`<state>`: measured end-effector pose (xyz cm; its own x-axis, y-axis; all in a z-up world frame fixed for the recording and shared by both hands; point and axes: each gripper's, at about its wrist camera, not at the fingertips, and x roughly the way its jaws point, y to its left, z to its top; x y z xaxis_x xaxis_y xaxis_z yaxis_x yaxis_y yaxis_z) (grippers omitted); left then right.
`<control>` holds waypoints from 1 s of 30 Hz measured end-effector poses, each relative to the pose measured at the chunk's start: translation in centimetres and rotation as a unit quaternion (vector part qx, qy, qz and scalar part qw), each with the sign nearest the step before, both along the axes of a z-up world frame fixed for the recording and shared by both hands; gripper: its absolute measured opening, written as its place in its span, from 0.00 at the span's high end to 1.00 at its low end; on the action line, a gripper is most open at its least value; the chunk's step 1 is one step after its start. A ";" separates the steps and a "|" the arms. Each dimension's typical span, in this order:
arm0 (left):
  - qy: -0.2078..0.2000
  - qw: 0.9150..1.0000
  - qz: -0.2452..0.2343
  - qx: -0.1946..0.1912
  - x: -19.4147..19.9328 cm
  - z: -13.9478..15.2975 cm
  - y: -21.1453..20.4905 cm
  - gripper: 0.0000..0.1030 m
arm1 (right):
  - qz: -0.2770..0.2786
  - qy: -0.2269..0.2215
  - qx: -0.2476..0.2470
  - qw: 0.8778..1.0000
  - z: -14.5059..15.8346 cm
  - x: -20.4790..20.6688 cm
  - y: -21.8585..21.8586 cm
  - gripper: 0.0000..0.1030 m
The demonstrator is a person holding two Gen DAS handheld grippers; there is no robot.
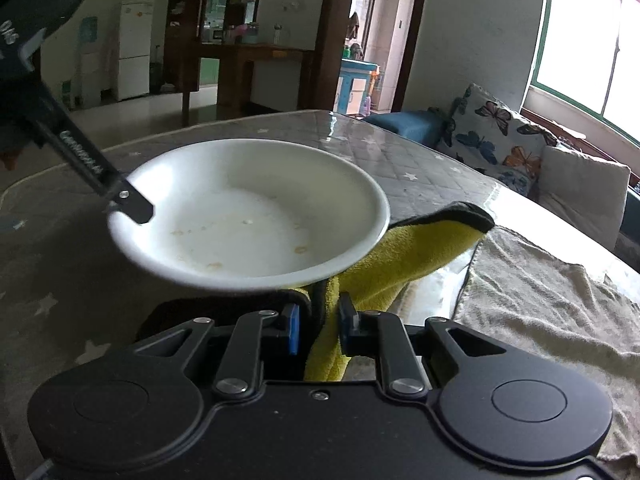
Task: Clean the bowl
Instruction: 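Keep wiping the bowl with the cloth while the left tool tilts the bowl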
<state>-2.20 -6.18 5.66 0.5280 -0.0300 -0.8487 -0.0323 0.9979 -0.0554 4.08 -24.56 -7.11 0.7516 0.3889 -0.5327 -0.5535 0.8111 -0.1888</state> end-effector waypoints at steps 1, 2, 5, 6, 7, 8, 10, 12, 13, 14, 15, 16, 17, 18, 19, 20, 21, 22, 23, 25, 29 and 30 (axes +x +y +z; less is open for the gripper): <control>0.000 1.000 0.001 0.000 0.0 0.0 0.0 0.59 | 0.002 -0.001 0.000 1.000 0.0 -0.2 0.1 0.81; 0.000 1.000 0.003 -0.001 -0.1 -0.1 -0.1 0.59 | 0.003 -0.001 0.000 1.000 0.1 -0.4 0.1 0.81; -0.001 1.000 0.006 -0.002 -0.2 -0.2 -0.2 0.59 | 0.008 -0.003 0.000 1.000 0.1 -0.9 0.3 0.81; -0.002 1.000 0.005 0.000 -0.2 -0.2 -0.3 0.59 | 0.009 -0.004 0.000 1.000 0.2 -1.1 0.4 0.81; -0.003 1.000 0.002 0.002 -0.2 -0.2 -0.3 0.59 | 0.011 -0.005 0.000 1.000 0.2 -1.3 0.5 0.81; -0.004 1.000 -0.002 0.004 -0.2 -0.2 -0.3 0.59 | 0.012 -0.005 0.000 1.000 0.2 -1.4 0.5 0.81; -0.003 1.000 -0.009 0.007 -0.1 -0.2 -0.3 0.59 | 0.015 -0.006 0.000 1.000 0.3 -1.8 0.7 0.81; -0.004 1.000 -0.018 0.013 0.0 -0.2 -0.4 0.59 | 0.018 -0.008 0.000 1.000 0.3 -2.1 0.8 0.81; -0.004 1.000 -0.023 0.017 0.0 -0.1 -0.4 0.58 | 0.018 -0.008 0.000 1.000 0.3 -2.1 0.8 0.81; -0.004 0.999 -0.027 0.019 0.0 -0.1 -0.4 0.58 | 0.015 -0.012 -0.003 1.000 0.3 -1.8 0.9 0.81; -0.004 0.999 -0.029 0.020 0.0 -0.1 -0.4 0.58 | 0.015 -0.015 -0.007 1.000 0.3 -1.6 0.9 0.81; -0.003 0.999 -0.033 0.024 0.1 -0.1 -0.4 0.58 | 0.016 -0.017 -0.011 1.000 0.2 -1.4 1.0 0.81; -0.004 0.999 -0.037 0.029 0.2 -0.1 -0.4 0.58 | 0.017 -0.018 -0.013 1.000 0.2 -1.3 1.0 0.81; -0.004 0.999 -0.041 0.034 0.2 -0.1 -0.3 0.58 | 0.019 -0.021 -0.016 0.999 0.1 -1.1 1.0 0.81; -0.005 0.998 -0.044 0.039 0.3 -0.1 -0.3 0.58 | 0.021 -0.023 -0.019 0.999 0.0 -0.9 1.0 0.81; -0.004 0.998 -0.047 0.041 0.4 -0.1 -0.3 0.58 | 0.022 -0.024 -0.021 0.999 -0.1 -0.8 0.9 0.81; -0.004 0.998 -0.050 0.044 0.4 -0.1 -0.3 0.58 | 0.022 -0.026 -0.023 0.999 -0.2 -0.6 0.9 0.81; -0.003 0.997 -0.053 0.048 0.6 -0.1 -0.2 0.58 | 0.023 -0.027 -0.025 0.999 -0.2 -0.5 0.9 0.81; -0.002 0.997 -0.057 0.051 0.7 -0.1 -0.2 0.58 | 0.024 -0.028 -0.026 0.999 -0.3 -0.2 0.9 0.81; -0.001 0.996 -0.067 0.060 0.9 -0.1 -0.2 0.58 | 0.027 -0.030 -0.030 0.999 -0.3 0.2 0.8 0.81; 0.001 0.994 -0.086 0.071 1.5 -0.3 -0.1 0.58 | 0.035 -0.035 -0.036 0.998 -0.4 1.0 0.6 0.81; 0.002 0.993 -0.094 0.075 1.7 -0.3 -0.1 0.58 | 0.038 -0.036 -0.037 0.998 -0.4 1.1 0.6 0.81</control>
